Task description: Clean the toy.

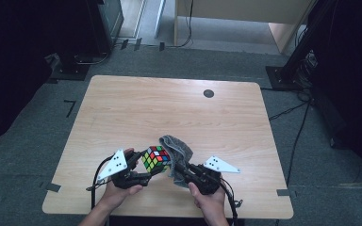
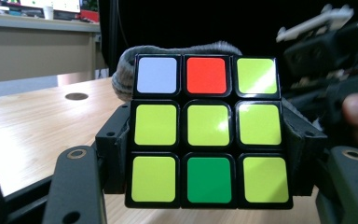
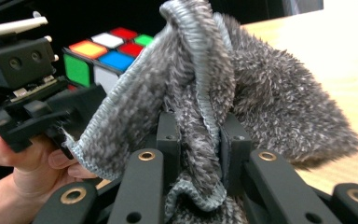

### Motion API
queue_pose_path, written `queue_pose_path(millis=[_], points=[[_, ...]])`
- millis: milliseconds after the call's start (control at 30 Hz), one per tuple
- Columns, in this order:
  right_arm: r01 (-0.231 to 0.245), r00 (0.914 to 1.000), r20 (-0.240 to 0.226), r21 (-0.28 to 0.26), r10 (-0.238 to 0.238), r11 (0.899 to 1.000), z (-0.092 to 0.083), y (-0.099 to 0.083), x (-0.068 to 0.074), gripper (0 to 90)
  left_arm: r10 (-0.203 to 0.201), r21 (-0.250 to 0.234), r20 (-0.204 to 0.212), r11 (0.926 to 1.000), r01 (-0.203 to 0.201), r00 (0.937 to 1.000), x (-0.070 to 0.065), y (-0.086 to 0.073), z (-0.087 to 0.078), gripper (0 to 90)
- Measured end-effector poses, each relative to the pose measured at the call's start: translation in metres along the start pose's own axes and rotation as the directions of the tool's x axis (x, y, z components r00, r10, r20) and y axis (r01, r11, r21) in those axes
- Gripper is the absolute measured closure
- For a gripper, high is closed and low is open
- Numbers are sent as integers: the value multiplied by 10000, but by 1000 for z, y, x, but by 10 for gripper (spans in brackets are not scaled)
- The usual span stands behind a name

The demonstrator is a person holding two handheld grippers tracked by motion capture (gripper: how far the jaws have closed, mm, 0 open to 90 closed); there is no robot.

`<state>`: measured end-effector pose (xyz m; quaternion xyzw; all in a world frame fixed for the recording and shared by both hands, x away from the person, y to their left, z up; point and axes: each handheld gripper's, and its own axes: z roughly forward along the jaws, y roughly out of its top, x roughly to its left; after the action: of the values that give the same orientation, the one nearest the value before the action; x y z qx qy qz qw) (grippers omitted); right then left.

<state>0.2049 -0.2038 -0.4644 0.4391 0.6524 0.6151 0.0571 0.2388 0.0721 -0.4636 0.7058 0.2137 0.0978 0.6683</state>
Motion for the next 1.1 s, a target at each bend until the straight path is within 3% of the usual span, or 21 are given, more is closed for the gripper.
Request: queue_pose_path(millis=[133, 267, 333, 367, 400, 433, 500, 600, 667, 767, 800, 900, 1100], points=[[-246, 9995, -193, 141, 249, 9996, 5, -5, 0, 751, -153, -128, 200, 9998, 156, 9997, -2, 1, 1, 343], [240, 9996, -180, 604, -229, 9979, 12, -10, 4, 752, -154, -150, 298, 9998, 159, 9994, -2, 2, 1, 343], [657, 9976, -299, 1243, -625, 9901, 17, -14, 5, 750, -161, -182, 247, 9997, 165, 9996, -1, 4, -1, 343], [933, 9956, -286, 1735, -897, 9804, 21, -16, 5, 748, -206, -202, 200, 9996, 210, 9996, 0, 4, -1, 342], [1254, 9917, 10, 2105, -1284, 9695, 24, -19, 5, 748, -232, -218, 185, 9995, 236, 9996, 1, 4, -2, 343], [1257, 9914, 92, 2139, -1307, 9687, 24, -20, 4, 747, -223, -190, 165, 9996, 226, 9996, 2, 4, -2, 343], [788, 9966, 117, 1722, -821, 9819, 20, -17, -1, 748, -129, -109, 136, 9999, 131, 9998, 1, 4, -3, 343], [249, 9996, 133, 464, -255, 9986, 6, -5, -6, 750, -50, -37, 140, 10000, 50, 9999, 0, 3, -2, 343], [110, 9999, 107, -297, -107, 9995, -3, 1, -8, 750, -63, -32, 153, 10000, 64, 9999, 0, 2, -1, 343], [46, 9994, 351, -765, -19, 9971, -9, 2, -9, 751, -79, 12, 180, 10000, 78, 9998, 0, 2, -1, 343], [-124, 9997, 174, -937, 141, 9955, -10, 2, -10, 751, -104, 11, 199, 9999, 104, 9997, 0, 2, 0, 343], [-435, 9974, -616, -862, 383, 9953, -6, -1, -8, 752, -147, 16, 279, 9999, 147, 9995, -2, 1, 2, 343], [-161, 9896, -1437, -529, 84, 9985, 0, -7, -5, 756, -521, -227, 391, 9983, 530, 9979, 4, 3, -3, 343]])
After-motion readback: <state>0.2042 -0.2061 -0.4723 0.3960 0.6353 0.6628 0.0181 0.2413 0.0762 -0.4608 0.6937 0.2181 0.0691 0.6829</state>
